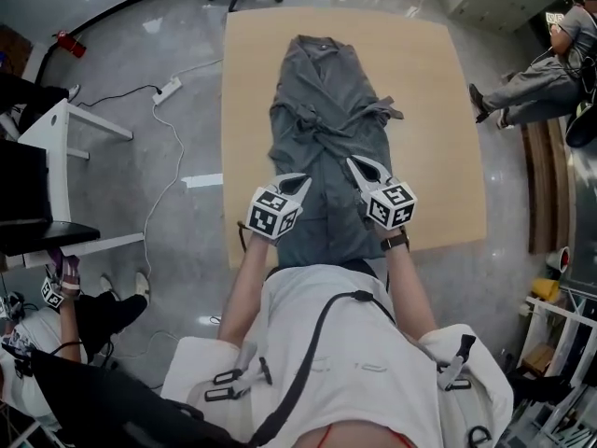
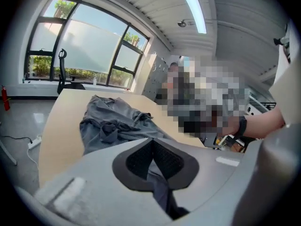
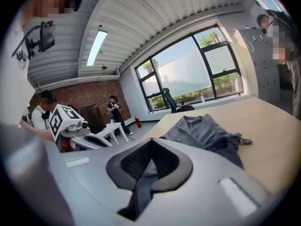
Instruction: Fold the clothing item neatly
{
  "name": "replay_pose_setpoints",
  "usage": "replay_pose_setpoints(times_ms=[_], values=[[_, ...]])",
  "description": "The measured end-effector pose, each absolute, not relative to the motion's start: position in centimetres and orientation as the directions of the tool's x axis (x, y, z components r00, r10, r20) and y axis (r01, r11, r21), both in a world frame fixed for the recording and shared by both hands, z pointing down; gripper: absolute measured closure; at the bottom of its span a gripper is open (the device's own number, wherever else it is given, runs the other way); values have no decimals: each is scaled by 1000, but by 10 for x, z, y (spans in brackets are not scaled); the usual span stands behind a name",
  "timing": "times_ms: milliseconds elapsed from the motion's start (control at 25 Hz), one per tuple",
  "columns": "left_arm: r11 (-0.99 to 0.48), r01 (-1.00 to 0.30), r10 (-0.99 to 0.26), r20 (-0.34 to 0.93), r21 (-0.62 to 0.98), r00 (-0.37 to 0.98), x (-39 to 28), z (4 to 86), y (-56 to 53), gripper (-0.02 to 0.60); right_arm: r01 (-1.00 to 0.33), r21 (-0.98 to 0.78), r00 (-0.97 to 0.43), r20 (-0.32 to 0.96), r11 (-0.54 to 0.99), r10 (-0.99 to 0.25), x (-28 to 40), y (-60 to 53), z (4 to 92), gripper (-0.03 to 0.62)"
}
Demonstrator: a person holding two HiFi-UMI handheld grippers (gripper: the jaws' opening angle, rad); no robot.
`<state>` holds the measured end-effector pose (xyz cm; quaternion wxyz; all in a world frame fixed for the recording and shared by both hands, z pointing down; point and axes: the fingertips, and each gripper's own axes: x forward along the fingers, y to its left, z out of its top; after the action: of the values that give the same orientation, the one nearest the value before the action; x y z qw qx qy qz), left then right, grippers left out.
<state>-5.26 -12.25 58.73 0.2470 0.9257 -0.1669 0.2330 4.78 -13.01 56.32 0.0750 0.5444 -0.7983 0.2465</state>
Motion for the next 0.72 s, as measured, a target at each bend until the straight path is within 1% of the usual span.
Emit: replay_pose_setpoints(times_ms=[120,280,440,480,600,720], values=[[-823,-399,-158,512,403,844,-63,594,-91,581,-903,-331,-401,416,275,-816,28,-80,575,595],[-801,-439,-206,501,408,841,-67,602,-71,581,-893,-346,-426,435,290,-794,20,-41,595,594],[-811,-453,-208,540,371,816,-59,601,-20,581,-862,-426,-452,405,273,-795,23,-2,593,594],[-806,-468,-223,547,363,807,-59,596,-12,581,-848,-437,-477,381,300,-792,18,0,584,594],[-764,-554,-312,562,330,766,-64,587,-1,581,-788,-423,-591,313,447,-744,-8,4,557,595],[-726,-611,-376,561,317,738,-58,577,35,581,-738,-413,-663,297,534,-687,-21,50,545,595]])
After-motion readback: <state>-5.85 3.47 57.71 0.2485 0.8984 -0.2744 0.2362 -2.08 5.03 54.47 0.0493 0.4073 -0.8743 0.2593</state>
